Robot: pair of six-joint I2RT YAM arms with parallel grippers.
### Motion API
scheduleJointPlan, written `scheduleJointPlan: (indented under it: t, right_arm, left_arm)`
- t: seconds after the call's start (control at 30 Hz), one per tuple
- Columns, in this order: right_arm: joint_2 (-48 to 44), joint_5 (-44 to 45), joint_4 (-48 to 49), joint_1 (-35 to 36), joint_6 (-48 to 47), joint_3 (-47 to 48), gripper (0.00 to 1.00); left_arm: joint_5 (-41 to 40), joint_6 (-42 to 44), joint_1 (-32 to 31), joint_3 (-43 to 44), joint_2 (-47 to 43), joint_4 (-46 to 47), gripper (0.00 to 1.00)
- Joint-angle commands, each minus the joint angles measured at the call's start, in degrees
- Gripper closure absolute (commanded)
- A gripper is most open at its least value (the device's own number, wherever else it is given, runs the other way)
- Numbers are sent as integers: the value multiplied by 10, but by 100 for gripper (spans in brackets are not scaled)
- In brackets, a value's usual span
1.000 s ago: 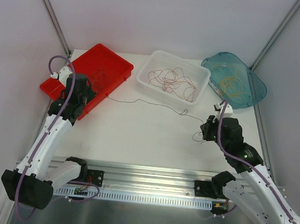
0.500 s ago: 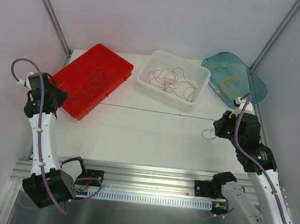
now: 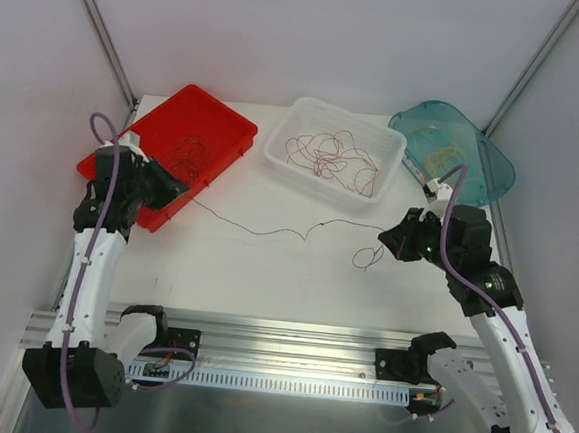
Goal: Untangle the cables
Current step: Place the cable in the bin.
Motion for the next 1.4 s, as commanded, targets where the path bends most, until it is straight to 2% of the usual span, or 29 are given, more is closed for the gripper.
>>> scheduleJointPlan:
  t: [0.0, 0.1, 0.2, 0.23, 0.37, 0.5, 0.63, 0.7, 0.9, 1.03, 1.17, 1.27, 1.3, 1.37]
  right_arm:
    - [22, -94, 69, 32, 0, 13, 99]
    - [57, -74, 79, 82, -6, 22, 99]
    - [97, -49, 92, 132, -4, 26, 99]
    - [105, -48, 100, 144, 1, 27, 99]
    - [152, -40, 137, 200, 5, 34, 99]
    - [191, -30, 150, 247, 2, 49, 99]
    - [214, -19, 153, 271, -2, 53, 99]
    - [220, -23, 159, 278, -1, 51, 99]
    - [219, -42, 174, 291, -6, 51, 99]
    - [217, -43, 172, 292, -9, 47, 99]
    - [213, -33, 166, 292, -11, 37, 99]
    - [207, -30, 165, 291, -11, 31, 99]
    - [208, -30, 165, 292, -10, 30, 99]
    - [205, -30, 161, 292, -11, 31, 99]
  left_arm:
    - [76, -9, -93, -35, -22, 84, 89]
    - [75, -15, -191, -61, -20, 120, 83]
    - [59, -16, -253, -75, -6, 147, 78]
    - [58, -15, -294, -77, 2, 169, 75]
    - [25, 16, -398, -80, 22, 213, 61]
    - [45, 29, -452, -76, 60, 245, 37]
    - [55, 58, -486, -75, 77, 255, 26]
    - [49, 74, -497, -78, 81, 255, 25]
    - [35, 124, -517, -89, 101, 256, 24]
    - [79, 181, -534, -85, 110, 258, 25]
    - [134, 200, -534, -90, 108, 259, 28]
    - [145, 205, -534, -96, 104, 258, 37]
    - [144, 205, -534, -97, 104, 258, 52]
    - [143, 204, -534, -97, 106, 258, 72]
